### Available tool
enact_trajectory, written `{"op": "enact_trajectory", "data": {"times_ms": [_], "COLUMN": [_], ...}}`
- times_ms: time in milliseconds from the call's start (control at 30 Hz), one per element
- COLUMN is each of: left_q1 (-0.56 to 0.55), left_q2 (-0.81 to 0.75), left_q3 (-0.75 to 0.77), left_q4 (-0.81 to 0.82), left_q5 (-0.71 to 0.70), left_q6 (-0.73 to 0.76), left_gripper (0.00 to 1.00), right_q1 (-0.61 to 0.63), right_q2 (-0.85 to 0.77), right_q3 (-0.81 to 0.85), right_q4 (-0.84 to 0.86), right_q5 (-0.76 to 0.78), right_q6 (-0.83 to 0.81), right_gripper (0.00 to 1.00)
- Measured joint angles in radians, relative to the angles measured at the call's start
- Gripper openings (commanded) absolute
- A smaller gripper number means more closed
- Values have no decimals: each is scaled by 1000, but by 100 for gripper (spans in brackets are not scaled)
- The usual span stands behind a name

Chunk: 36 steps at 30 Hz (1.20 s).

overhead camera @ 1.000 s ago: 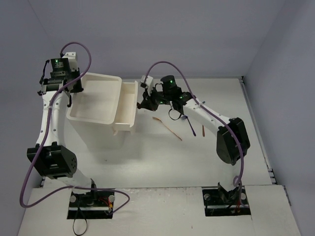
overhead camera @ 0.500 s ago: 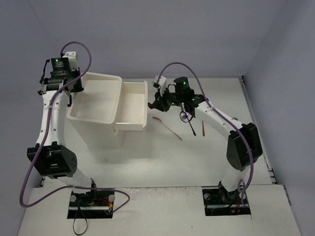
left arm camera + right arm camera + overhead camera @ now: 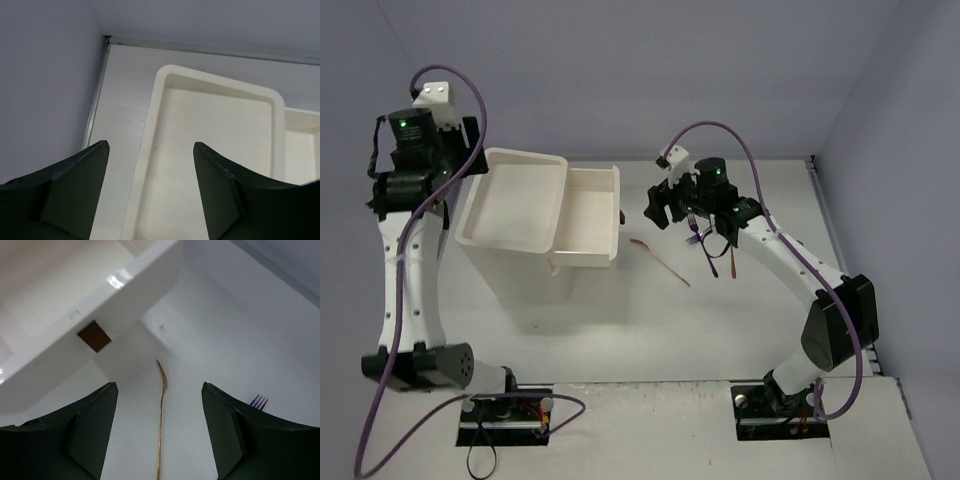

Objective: Sort the eating utensils into containers

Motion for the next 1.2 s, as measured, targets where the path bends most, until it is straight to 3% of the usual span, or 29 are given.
{"op": "enact_trajectory", "data": {"times_ms": [167,400,533,800,1000,1167,1200], "left_q1": [0,-13,-84,-169,-169,-169,-169], "left_q2": [-263,-745,-911,-944,-946,-946,-945], "left_q3": [-85,-461,-621,-710,-710,-710,-710], "left_q4": [14,-17,-81,-213,-223,-223,-223], "left_q5": [-2,-18,-53,-100,-124,-130,-130], "left_q6": [-11,-43,-67,-96,-108,-110,-110], "left_gripper": [68,69,69,69,69,69,69], "right_q1": [1,25,43,62,89,98,98], "right_q2": [-8,38,91,244,335,381,389], "right_q3": [-112,-226,-235,-220,-142,-90,-82], "right_q4": [-33,-69,-68,-64,-46,-26,-21], "right_q5": [134,260,306,350,365,371,372], "right_q6": [75,135,164,179,179,182,183], "right_gripper": [64,65,65,62,52,29,20]}}
